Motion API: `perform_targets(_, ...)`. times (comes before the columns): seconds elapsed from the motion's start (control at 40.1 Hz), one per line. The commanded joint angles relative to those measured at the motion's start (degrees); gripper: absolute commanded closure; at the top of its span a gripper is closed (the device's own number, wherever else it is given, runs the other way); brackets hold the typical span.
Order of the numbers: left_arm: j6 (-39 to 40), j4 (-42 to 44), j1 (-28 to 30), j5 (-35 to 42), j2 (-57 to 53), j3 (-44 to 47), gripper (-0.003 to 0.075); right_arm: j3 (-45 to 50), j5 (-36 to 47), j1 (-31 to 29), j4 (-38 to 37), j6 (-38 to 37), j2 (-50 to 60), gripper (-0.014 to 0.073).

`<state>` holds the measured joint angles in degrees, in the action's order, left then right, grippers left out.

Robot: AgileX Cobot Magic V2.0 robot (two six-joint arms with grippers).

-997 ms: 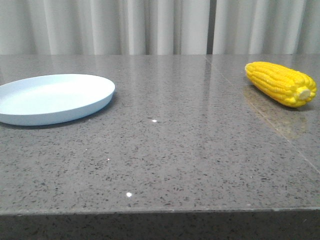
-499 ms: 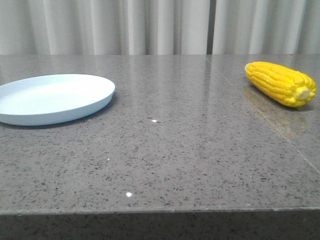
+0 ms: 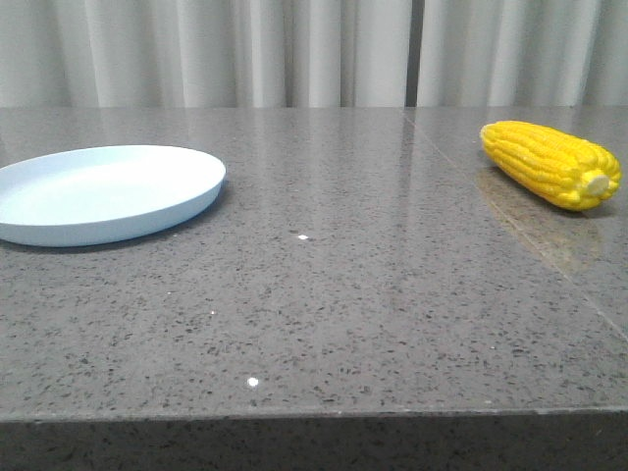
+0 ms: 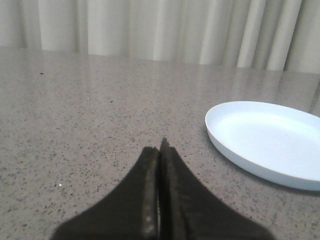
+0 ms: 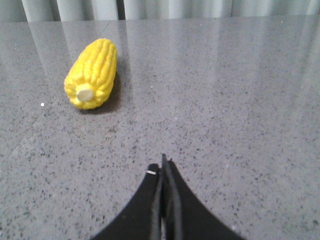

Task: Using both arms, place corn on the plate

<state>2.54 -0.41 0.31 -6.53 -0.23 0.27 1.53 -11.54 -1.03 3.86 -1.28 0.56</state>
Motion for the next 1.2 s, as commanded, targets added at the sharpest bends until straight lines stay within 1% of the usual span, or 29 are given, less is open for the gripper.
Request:
perform_targets(0.0, 0.41, 0.04, 0.12, 9.06, -1.24, 0.24, 0.0741, -0.36, 7.56, -0.32, 0.03, 0.38, 1.02, 0.0662)
perform_targets(0.075, 0.41, 0.04, 0.12, 11.25, -1.24, -0.71, 0.0741, -1.1, 8.32, -0.32, 0.03, 0.38, 1.02, 0.0662)
perform_targets(0.125, 0.41, 0.04, 0.12, 11.0, -1.13, -2.22, 0.0741, -2.38, 7.55, -0.32, 0.03, 0.38, 1.02, 0.0661)
perform_targets(0.174, 0.41, 0.41, 0.12, 10.19, -1.04, -4.32, 0.0741, -4.49, 6.54, -0.32, 0.03, 0.38, 1.02, 0.066)
perform_targets(0.249, 0.41, 4.44, 0.12, 8.0, -1.04, -8.61, 0.0741, -8.24, 3.98, -0.32, 0.03, 0.38, 1.01, 0.066)
perform_targets(0.349, 0.41, 8.6, 0.12, 3.66, 0.19, -14.97, 0.0741, -15.5, -0.38, -0.32, 0.03, 0.38, -0.14, 0.066)
perform_targets(0.449, 0.41, 10.8, 0.12, -3.01, 4.84, -21.64, 0.0741, -22.5, -4.12, -0.32, 0.03, 0.38, -4.88, 0.066)
perform_targets(0.523, 0.41, 11.45, 0.12, -6.52, 9.09, -25.1, 0.0741, -26.85, -5.72, -0.32, 0.03, 0.38, -9.78, 0.066)
perform_targets(0.623, 0.41, 12.45, 0.12, -7.76, 16.17, -27.9, 0.0741, -31.18, -6.67, -0.32, 0.03, 0.38, -16.72, 0.066)
perform_targets(0.748, 0.41, 12.45, 0.12, -7.53, 21.12, -29.57, 0.0741, -32.83, -6.15, -0.32, 0.03, 0.38, -22.69, 0.066)
perform_targets(0.872, 0.41, 12.45, 0.12, -7.28, 21.82, -29.55, 0.074, -32.83, -5.61, -0.32, 0.03, 0.38, -23.78, 0.0659)
perform_targets(0.922, 0.41, 12.45, 0.12, -7.24, 21.82, -29.55, 0.0735, -32.83, -5.4, -0.32, 0.03, 0.38, -23.78, 0.0645)
perform_targets(0.972, 0.41, 12.34, 0.12, -7.24, 21.82, -29.55, 0.0701, -32.83, -5.4, -0.32, 0.03, 0.38, -23.78, 0.0605)
perform_targets(0.997, 0.41, 12.34, 0.12, -7.13, 21.82, -29.55, 0.0667, -32.83, -5.4, -0.32, 0.03, 0.38, -23.78, 0.058)
perform_targets(1.022, 0.41, 12.34, 0.12, -7.13, 21.82, -29.55, 0.0634, -32.83, -5.4, -0.32, 0.03, 0.38, -23.78, 0.0538)
perform_targets(1.047, 0.41, 12.34, 0.12, -7.13, 21.82, -29.55, 0.0565, -32.83, -5.4, -0.32, 0.03, 0.38, -23.78, 0.0477)
perform_targets(1.072, 0.41, 12.34, 0.12, -7.13, 21.82, -29.55, 0.0498, -32.83, -5.4, -0.32, 0.03, 0.38, -23.78, 0.0435)
perform_targets(1.097, 0.41, 12.34, 0.12, -7.13, 21.82, -29.55, 0.0442, -32.83, -5.45, -0.32, 0.03, 0.38, -23.78, 0.0376)
perform_targets(1.122, 0.52, 11.95, 0.12, -7.13, 21.82, -29.55, 0.0363, -32.83, -5.45, -0.32, 0.03, 0.38, -23.78, 0.0312)
perform_targets(1.147, 0.52, 11.66, 0.12, -7.13, 21.82, -29.55, 0.027, -32.83, -5.45, -0.32, 0.03, 0.38, -23.78, 0.023)
perform_targets(1.172, 0.52, 11.57, 0.12, -7.13, 21.82, -29.55, 0.0202, -32.83, -5.45, -0.32, 0.03, 0.38, -23.78, 0.0183)
